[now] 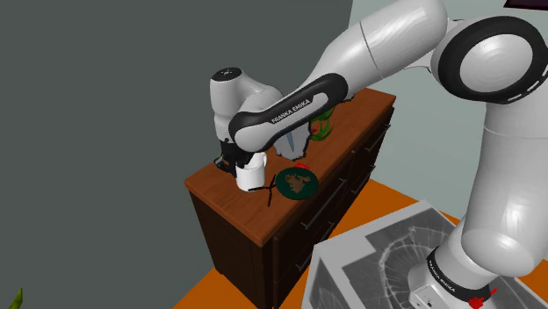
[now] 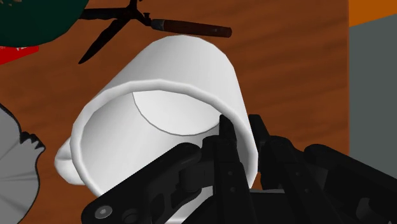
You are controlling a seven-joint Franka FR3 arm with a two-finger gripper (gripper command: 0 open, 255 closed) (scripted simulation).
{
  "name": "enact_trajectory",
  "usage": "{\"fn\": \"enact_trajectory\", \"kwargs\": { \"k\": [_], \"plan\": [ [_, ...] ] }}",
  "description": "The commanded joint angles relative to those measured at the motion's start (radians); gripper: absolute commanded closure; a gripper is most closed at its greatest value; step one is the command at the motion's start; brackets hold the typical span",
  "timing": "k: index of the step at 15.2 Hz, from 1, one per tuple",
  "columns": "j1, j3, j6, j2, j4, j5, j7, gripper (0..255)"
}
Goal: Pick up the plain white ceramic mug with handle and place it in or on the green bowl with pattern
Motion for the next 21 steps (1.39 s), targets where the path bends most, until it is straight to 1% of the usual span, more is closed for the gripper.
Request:
{"fn": "enact_trajectory", "kwargs": {
  "k": [1,11,21],
  "plan": [
    [-0.002,0.002,-0.01,-0.007,0.005,0.005,-0.004,255],
    [-0.014,0.022,-0.12,-0.068,0.062,0.054,-0.042,255],
    [-0.019,0.033,-0.237,-0.11,0.145,0.088,-0.072,255]
  ]
}}
